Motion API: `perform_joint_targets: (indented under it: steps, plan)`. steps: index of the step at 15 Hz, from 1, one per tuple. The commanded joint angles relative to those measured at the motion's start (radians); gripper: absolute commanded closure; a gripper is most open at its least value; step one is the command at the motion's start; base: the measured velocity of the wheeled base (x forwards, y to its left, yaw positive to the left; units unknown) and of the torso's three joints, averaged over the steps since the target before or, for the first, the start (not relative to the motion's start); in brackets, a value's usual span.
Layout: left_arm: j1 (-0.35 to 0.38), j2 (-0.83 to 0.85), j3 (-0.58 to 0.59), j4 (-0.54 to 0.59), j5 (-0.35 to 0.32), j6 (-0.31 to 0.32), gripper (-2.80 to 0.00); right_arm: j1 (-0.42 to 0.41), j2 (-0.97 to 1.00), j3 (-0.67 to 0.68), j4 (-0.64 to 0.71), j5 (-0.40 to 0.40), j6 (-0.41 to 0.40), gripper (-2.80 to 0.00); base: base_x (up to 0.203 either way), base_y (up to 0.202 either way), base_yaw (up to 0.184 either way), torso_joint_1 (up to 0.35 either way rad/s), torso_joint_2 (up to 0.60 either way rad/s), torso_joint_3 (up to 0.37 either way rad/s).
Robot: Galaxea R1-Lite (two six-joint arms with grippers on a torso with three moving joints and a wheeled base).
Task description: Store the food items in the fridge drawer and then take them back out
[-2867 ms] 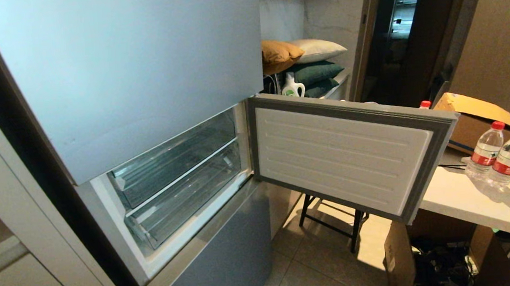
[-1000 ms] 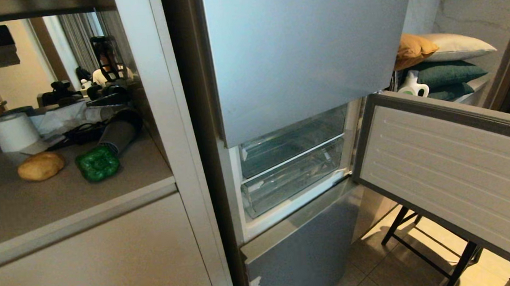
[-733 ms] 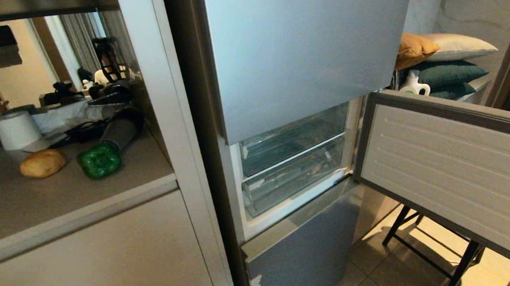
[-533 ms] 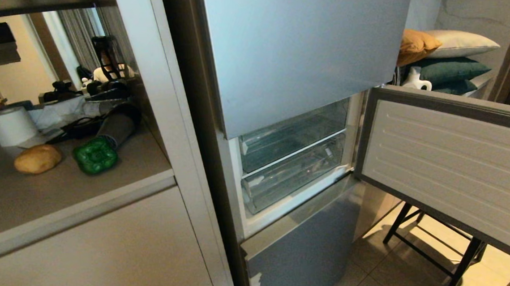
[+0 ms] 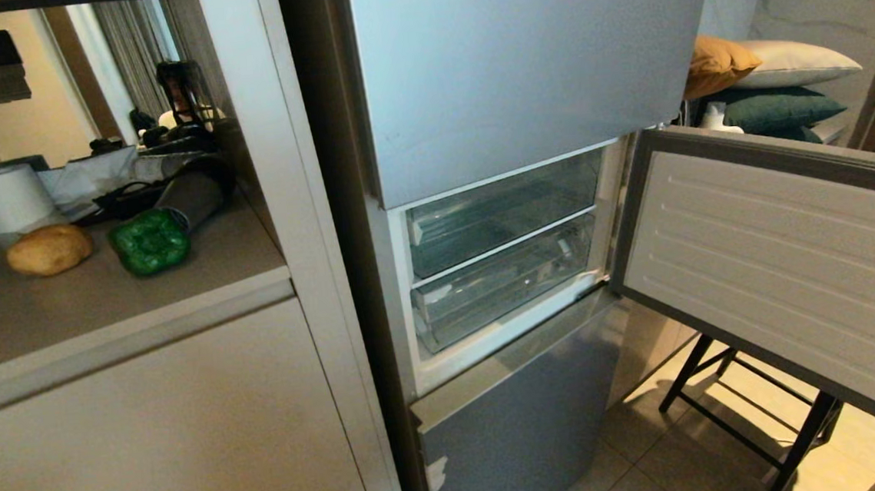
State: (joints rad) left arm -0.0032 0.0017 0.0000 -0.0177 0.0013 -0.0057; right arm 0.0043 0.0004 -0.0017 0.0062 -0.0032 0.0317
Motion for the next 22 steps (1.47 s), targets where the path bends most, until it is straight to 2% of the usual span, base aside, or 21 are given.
perform_joint_targets:
  steps: [1,9,16,22]
  plan:
    - [0.000,0.000,0.006,-0.001,0.000,0.000,0.00,0.000,0.001,0.000,0.000,0.000,0.001,0.00,0.000,0.000,0.000,-0.136,0.33,0.188]
    - [0.000,0.000,0.006,-0.001,0.000,-0.001,0.00,0.000,0.001,0.000,0.000,0.000,0.001,0.00,0.000,0.000,0.000,-0.144,0.37,0.220]
    - [0.000,0.000,0.006,-0.001,0.000,0.000,0.00,0.000,0.000,0.000,0.000,0.000,0.001,0.00,0.000,0.000,0.000,-0.183,0.52,0.329]
    - [0.000,0.000,0.006,-0.001,0.000,0.000,0.00,0.000,0.001,0.000,0.000,0.000,0.001,0.00,0.000,0.000,0.000,-0.027,0.08,0.054]
